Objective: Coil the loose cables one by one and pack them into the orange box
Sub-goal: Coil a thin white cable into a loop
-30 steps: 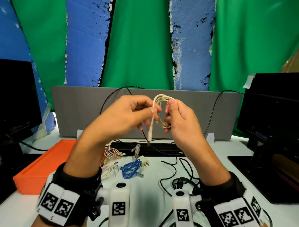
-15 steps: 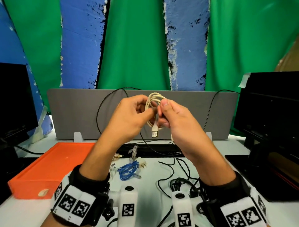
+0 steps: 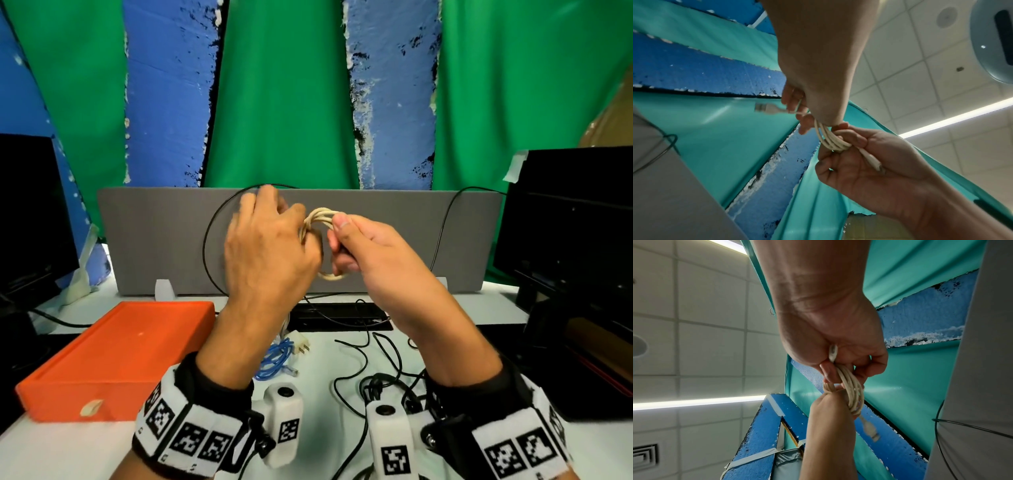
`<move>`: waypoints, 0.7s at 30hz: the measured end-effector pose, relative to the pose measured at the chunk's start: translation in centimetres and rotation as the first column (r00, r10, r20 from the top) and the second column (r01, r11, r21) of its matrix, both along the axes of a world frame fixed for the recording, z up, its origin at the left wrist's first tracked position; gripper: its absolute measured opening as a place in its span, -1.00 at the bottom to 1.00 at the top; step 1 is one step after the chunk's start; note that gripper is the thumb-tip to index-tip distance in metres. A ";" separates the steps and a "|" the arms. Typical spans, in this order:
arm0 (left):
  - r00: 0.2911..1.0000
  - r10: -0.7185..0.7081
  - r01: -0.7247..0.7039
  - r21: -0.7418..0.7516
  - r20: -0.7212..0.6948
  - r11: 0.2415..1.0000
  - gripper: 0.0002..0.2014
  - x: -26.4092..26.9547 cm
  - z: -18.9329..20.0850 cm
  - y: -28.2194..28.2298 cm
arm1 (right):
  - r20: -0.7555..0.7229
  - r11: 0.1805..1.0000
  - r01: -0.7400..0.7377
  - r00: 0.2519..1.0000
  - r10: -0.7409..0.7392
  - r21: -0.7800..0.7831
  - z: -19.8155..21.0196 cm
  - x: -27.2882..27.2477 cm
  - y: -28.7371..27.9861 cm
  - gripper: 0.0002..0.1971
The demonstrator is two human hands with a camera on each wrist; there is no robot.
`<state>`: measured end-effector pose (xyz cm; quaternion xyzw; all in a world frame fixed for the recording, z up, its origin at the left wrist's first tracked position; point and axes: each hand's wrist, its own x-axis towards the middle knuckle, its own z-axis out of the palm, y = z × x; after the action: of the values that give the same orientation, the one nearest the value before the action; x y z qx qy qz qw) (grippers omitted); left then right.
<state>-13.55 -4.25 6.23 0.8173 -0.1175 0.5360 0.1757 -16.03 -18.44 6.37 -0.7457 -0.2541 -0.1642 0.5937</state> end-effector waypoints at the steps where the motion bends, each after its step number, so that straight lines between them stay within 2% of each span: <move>1: 0.995 -0.097 0.097 -0.002 -0.030 0.995 -0.91 0.3 0.0 0.0 | -0.012 1.000 -0.009 1.000 0.009 0.011 0.0 0.1 0.0 -0.60; 2: 0.966 -0.248 0.247 -0.030 -0.073 0.969 -0.89 0.5 0.1 0.0 | -0.022 1.000 -0.015 1.000 0.016 0.018 0.0 0.2 0.0 -0.60; 3: 0.905 -0.408 0.403 -0.064 -0.117 0.913 -0.79 0.7 0.1 0.1 | -0.027 1.000 -0.019 0.999 0.019 0.022 -0.1 0.3 0.0 -0.60; 4: 0.835 -0.527 0.519 -0.093 -0.158 0.850 -0.70 0.7 0.2 0.2 | -0.032 1.000 -0.016 0.999 0.017 0.026 -0.1 0.4 0.1 -0.60; 5: 0.787 -0.582 0.574 -0.104 -0.205 0.812 -0.67 0.7 0.2 0.3 | -0.041 0.999 -0.008 0.999 0.010 0.032 -0.2 0.5 0.1 -0.59; 8: 0.758 -0.570 0.578 -0.081 -0.316 0.812 -0.75 0.8 0.2 0.7 | -0.078 0.998 0.023 0.997 -0.018 0.057 -0.3 0.7 0.0 -0.58; 10: 0.732 -0.608 0.601 -0.129 -0.308 0.789 -0.74 0.5 0.2 0.9 | -0.077 0.997 0.028 0.997 -0.022 0.075 -0.3 0.8 0.1 -0.58; 11: 0.719 -0.635 0.618 -0.158 -0.283 0.770 -0.71 0.4 0.1 0.7 | -0.073 0.996 0.032 0.997 -0.026 0.082 -0.3 0.8 0.1 -0.58; 13: 0.740 -0.646 0.623 -0.169 -0.189 0.764 -0.64 0.1 -0.2 -0.1 | -0.074 0.994 0.023 0.997 -0.016 0.106 -0.2 0.6 0.2 -0.58; 15: 0.762 -0.647 0.627 -0.204 -0.043 0.752 -0.67 0.1 -0.5 -0.8 | -0.080 0.992 -0.016 0.996 0.026 0.126 -0.2 0.4 0.4 -0.58; 17: 0.753 -0.656 0.645 -0.264 0.053 0.718 -0.72 0.2 -0.5 -0.9 | -0.079 0.989 -0.076 0.993 0.087 0.125 -0.3 0.3 0.6 -0.58; 21: 0.712 -0.702 0.679 -0.295 0.036 0.673 -0.72 -0.3 0.5 -0.1 | -0.062 0.984 -0.168 0.983 0.172 0.060 0.1 0.1 0.0 -0.61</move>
<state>-13.89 -4.31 6.68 0.6984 -0.3313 0.4077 0.4860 -15.91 -18.41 6.47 -0.7098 -0.2922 -0.0945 0.6339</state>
